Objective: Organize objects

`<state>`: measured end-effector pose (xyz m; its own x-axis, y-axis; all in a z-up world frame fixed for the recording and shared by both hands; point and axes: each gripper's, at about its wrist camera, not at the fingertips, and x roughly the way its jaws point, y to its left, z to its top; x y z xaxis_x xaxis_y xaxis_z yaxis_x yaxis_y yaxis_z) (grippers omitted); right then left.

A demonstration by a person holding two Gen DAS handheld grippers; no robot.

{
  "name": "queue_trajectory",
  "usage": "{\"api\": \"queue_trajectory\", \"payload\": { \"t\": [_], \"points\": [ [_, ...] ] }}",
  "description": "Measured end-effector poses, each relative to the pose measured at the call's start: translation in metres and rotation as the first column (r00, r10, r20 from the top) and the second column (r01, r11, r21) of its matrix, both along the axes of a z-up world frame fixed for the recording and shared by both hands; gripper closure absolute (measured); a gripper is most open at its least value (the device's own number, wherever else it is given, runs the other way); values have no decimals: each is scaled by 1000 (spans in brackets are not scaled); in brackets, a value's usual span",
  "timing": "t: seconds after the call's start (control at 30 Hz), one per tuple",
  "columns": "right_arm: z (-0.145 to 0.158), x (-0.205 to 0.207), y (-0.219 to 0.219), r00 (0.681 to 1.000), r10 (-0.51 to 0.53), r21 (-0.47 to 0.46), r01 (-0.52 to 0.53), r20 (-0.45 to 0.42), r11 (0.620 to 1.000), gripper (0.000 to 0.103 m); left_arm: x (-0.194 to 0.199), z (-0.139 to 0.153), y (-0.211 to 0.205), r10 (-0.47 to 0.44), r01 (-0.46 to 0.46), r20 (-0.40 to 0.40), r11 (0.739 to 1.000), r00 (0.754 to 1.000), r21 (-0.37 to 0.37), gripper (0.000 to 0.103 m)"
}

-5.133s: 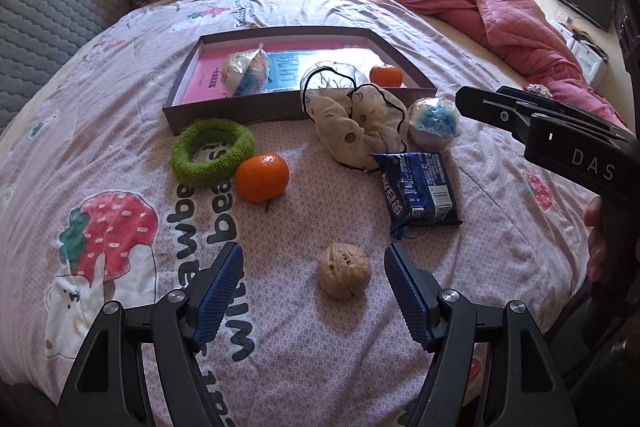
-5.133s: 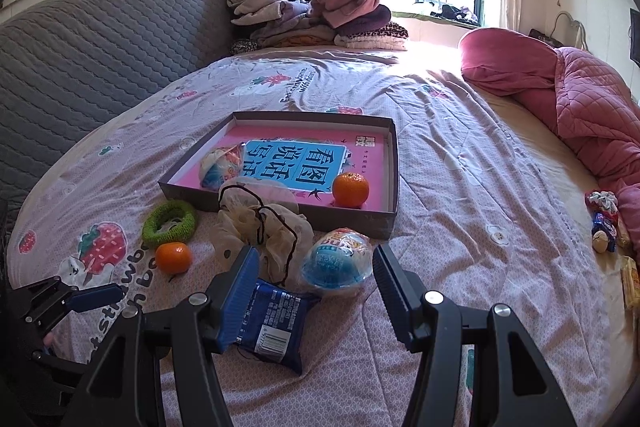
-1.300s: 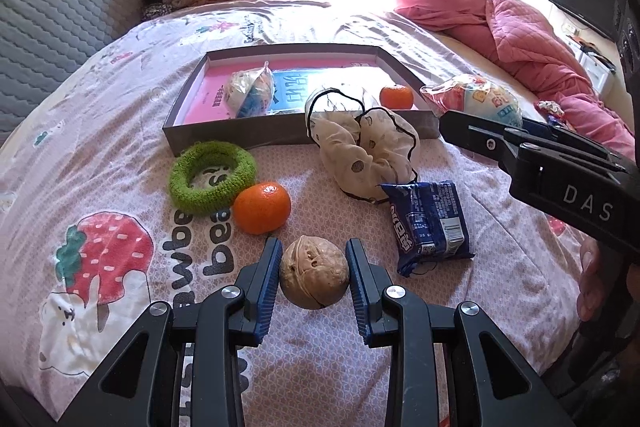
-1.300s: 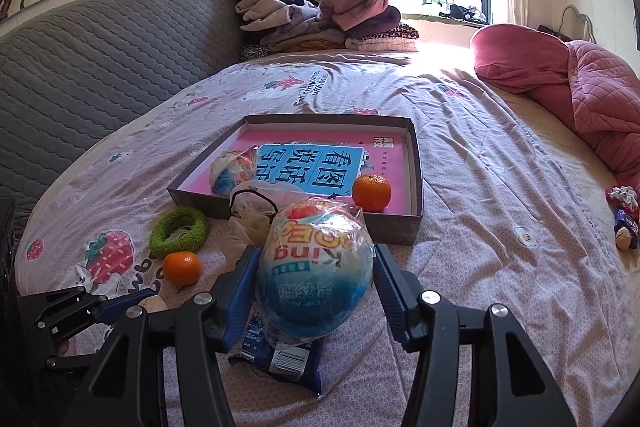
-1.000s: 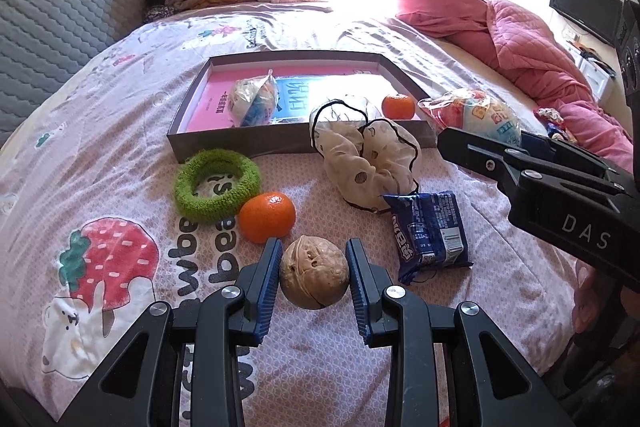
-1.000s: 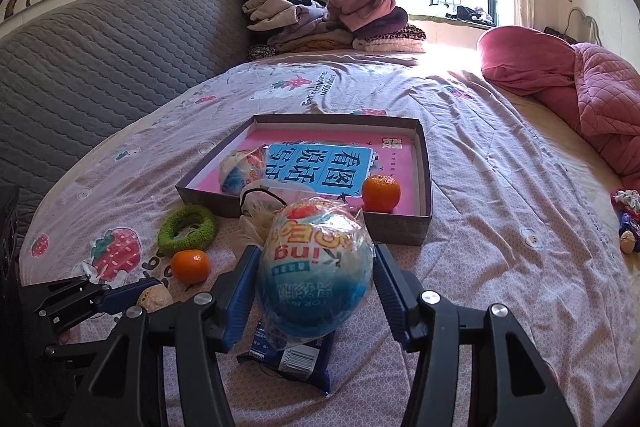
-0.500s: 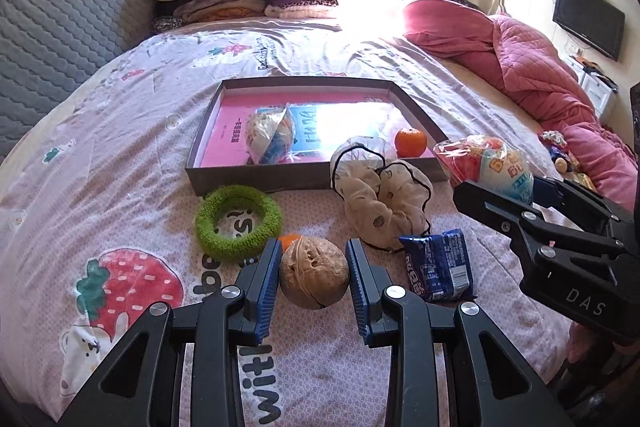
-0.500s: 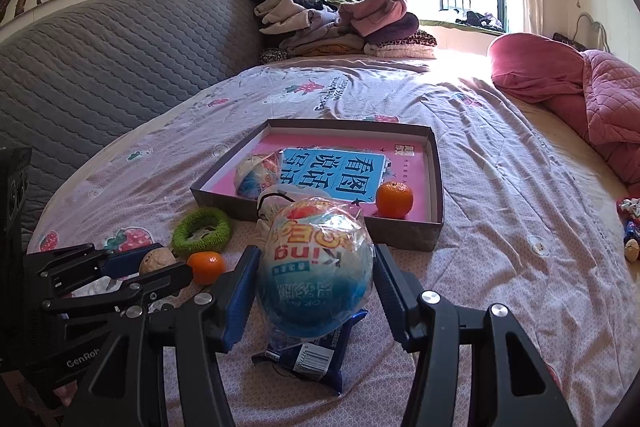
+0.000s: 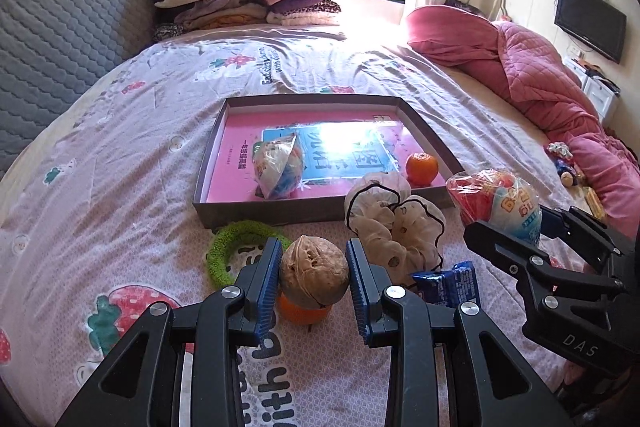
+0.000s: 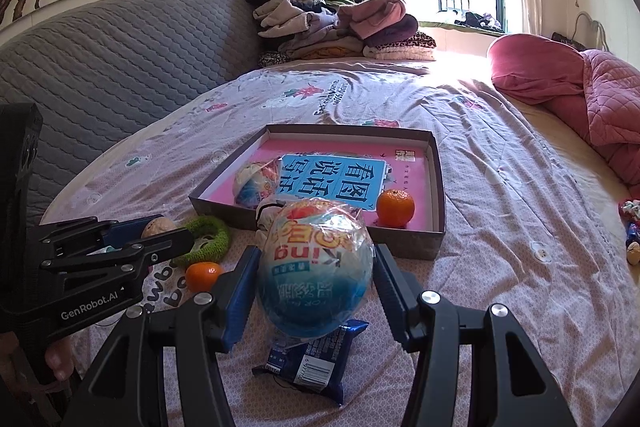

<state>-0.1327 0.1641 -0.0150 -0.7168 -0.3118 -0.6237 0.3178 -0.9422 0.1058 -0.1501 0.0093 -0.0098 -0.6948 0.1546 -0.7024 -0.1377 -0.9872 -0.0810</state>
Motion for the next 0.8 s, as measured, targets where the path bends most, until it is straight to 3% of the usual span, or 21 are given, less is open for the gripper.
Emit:
{"api": "queue_trajectory", "payload": {
  "t": [0.5, 0.8],
  "points": [
    [20, -27, -10, 1000, -2, 9, 2, -26, 1000, 47, -42, 30, -14, -5, 5, -51, 1000, 999, -13, 70],
    [32, -51, -20, 999, -4, 0, 4, -50, 1000, 47, -70, 34, -22, 6, -8, -73, 1000, 997, -25, 70]
  ]
}}
